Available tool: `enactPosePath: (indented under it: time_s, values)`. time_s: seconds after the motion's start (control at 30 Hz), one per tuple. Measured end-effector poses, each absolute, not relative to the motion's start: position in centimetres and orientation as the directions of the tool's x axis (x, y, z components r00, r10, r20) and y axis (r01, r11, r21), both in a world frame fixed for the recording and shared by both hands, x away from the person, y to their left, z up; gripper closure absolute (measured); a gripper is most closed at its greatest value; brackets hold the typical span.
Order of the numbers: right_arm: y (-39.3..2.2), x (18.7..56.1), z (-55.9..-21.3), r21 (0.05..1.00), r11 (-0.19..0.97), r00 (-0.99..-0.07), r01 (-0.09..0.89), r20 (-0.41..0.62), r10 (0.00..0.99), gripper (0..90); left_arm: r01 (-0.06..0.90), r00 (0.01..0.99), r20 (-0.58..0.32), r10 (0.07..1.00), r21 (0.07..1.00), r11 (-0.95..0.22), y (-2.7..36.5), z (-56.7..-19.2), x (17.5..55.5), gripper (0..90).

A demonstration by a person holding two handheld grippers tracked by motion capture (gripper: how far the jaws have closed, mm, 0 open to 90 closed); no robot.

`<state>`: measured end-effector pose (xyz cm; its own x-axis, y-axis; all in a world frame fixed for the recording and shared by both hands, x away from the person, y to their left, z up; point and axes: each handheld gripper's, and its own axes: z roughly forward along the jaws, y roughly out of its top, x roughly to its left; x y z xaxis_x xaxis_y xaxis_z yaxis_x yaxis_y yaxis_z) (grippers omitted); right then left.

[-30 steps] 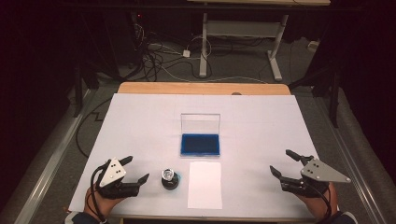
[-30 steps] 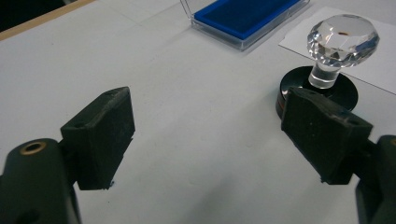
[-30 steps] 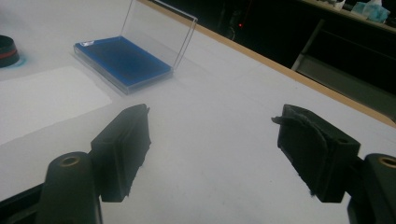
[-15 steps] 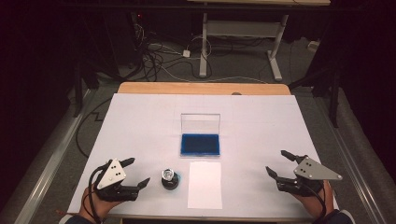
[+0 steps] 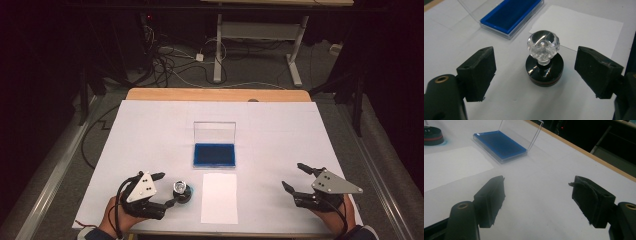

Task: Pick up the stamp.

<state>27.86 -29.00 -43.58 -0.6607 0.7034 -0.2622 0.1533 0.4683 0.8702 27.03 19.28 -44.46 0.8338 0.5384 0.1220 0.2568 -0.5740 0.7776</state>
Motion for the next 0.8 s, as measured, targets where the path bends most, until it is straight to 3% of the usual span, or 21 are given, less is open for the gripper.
enactPosePath:
  time_s: [0.2,0.5,0.8]
  values:
    - [-28.8,27.9,-43.7,0.862,0.482,-0.672,0.159,-0.263,0.692,26.9,0.279,0.856,0.106,0.505,0.728,-0.627,17.6,-43.7,28.1,21.3]
    - [-28.8,27.9,-43.8,0.855,0.492,-0.677,0.164,-0.265,0.686,26.9,0.315,0.886,0.105,0.452,0.579,-0.752,15.7,-43.3,29.7,30.8]
    - [-28.6,27.9,-44.0,0.848,0.505,-0.701,0.161,-0.262,0.663,27.3,0.314,0.901,0.082,0.426,0.554,-0.771,15.2,-43.3,30.3,44.8]
